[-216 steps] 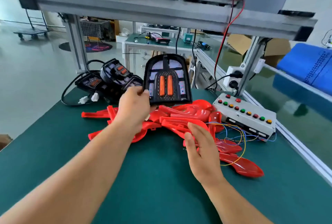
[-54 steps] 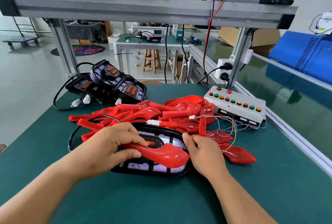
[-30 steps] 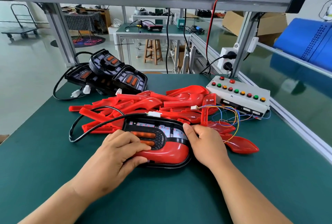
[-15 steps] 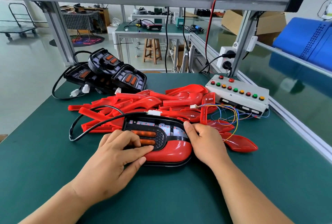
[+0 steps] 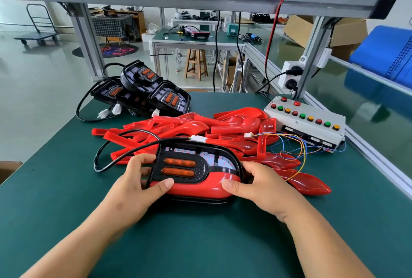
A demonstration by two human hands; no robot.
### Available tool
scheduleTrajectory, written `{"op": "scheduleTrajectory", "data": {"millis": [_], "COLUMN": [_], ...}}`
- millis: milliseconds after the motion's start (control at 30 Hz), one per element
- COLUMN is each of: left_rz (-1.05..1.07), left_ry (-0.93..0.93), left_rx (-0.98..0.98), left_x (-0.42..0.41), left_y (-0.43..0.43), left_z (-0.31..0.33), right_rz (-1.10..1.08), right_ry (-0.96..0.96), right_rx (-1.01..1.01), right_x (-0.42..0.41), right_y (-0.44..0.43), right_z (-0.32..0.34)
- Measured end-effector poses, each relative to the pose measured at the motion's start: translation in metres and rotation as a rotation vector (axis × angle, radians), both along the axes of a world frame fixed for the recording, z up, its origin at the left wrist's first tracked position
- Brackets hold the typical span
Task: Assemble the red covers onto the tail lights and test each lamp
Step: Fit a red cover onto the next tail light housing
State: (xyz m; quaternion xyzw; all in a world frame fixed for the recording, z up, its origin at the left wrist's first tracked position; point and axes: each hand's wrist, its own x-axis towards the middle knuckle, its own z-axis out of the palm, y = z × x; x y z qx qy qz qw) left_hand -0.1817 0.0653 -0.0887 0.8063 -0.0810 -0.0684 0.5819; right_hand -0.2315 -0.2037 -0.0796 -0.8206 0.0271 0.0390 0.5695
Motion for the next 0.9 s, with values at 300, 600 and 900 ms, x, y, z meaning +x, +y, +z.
{"op": "scheduleTrajectory", "data": {"millis": [300,600,900], "left_rz": [-0.307,-0.342,-0.307], "left_ry": [0.075,0.283,0.294], "left_rx": [-0.450,-0.522,-0.544], "left_x": [0.013,0.023,0.023], "left_y": [-0.011,-0.009,-0.010], "left_z": [0.021,0.001,0.001], "right_rz": [0.002,-0.012,-0.027], "right_ry": [0.027,0.028,0.047], "right_rx": [0.702,0.749,0.738], "right_x": [0.014,0.016,0.016], "right_y": [0.004,0.003,0.002], "right_z": [0.001,-0.015,-0.014]}}
